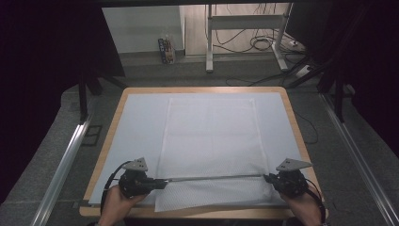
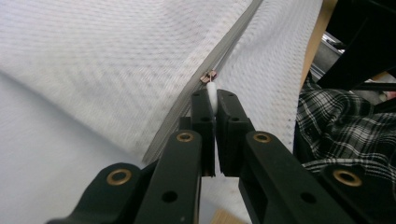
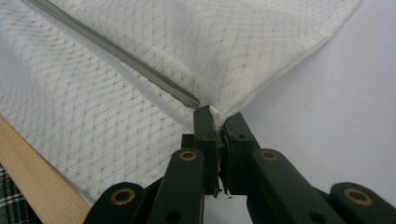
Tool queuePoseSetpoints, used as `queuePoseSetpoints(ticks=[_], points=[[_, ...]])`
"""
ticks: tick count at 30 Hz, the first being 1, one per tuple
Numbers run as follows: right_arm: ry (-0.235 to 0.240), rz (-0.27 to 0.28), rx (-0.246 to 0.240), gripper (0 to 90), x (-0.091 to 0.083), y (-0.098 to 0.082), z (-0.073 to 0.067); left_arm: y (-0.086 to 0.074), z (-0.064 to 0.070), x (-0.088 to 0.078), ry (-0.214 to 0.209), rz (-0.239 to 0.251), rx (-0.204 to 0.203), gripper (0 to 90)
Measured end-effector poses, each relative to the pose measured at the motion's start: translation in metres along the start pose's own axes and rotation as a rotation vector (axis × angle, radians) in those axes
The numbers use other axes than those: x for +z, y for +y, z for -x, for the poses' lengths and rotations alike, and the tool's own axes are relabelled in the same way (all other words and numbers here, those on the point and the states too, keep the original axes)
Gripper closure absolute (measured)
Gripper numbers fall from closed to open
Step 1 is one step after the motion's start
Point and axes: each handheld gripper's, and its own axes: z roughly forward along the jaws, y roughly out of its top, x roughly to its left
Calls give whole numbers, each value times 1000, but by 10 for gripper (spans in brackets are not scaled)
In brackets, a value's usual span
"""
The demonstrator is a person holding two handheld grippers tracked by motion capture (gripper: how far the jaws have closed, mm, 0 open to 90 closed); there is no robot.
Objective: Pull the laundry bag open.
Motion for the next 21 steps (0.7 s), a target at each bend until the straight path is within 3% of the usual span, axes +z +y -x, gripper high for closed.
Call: queuePoseSetpoints(ticks=[19,21], points=[[-1,-14,10,853,2,-1,1,-15,-5,-17,45,19,-40,875],[-21,-25,0,853,2,0,0,-17,-6,-19,55,21,-44,875]])
